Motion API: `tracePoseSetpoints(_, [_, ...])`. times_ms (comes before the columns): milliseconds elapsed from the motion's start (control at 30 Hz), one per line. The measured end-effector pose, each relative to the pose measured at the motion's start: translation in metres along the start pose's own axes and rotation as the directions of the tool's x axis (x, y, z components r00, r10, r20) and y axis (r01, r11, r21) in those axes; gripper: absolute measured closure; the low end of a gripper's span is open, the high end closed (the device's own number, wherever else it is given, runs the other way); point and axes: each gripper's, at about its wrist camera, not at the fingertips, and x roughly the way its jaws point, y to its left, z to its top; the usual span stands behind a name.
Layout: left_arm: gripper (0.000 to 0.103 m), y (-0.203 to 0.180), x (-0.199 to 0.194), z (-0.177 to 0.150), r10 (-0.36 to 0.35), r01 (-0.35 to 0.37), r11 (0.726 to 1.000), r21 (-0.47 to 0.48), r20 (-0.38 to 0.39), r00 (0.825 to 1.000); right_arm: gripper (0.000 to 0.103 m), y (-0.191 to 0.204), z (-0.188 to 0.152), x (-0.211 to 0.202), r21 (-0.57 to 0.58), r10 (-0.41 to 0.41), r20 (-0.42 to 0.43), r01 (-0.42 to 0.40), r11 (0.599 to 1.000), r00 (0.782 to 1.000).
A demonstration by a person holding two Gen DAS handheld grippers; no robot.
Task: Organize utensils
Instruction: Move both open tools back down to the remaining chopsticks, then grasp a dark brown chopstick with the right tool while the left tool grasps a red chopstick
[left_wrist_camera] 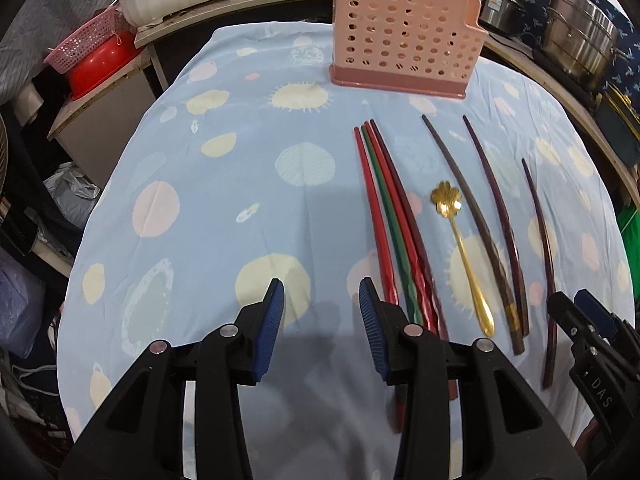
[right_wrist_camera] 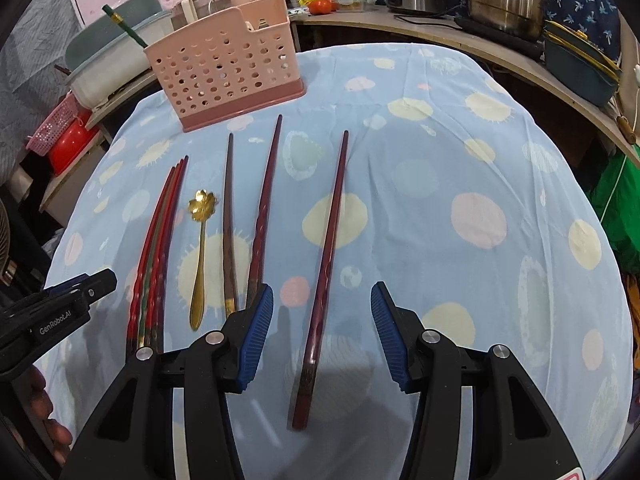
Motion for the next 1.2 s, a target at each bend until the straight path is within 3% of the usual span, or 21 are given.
tracePoseSetpoints(167, [0.065, -0.004, 0.001, -0.01, -0.011, 0.011, 1.0, 0.025, -0.008, 1.0, 0.06, -0.001, -0.011, 0.005, 0.005, 0.007, -0.038, -0.007, 1.0, 0.999])
tracePoseSetpoints(867, [0.059, -0.015, -0.007, -0.03, -0.052, 0.054, 0.996, 0.077, -0.02, 0.998, 0.093, -0.001, -0.034, -0.01, -0.032, 0.007, -0.028, -0.008, 0.999, 1.0])
tracePoseSetpoints(1200, [0.049, -0.019, -0.025, -0.037, -0.093, 0.093, 0.992, 0.09, 0.003, 0.996, 0.095, -0.003, -0.043, -0.016, -0.033, 0.019, -0.03, -0.02, 0.999, 0.999])
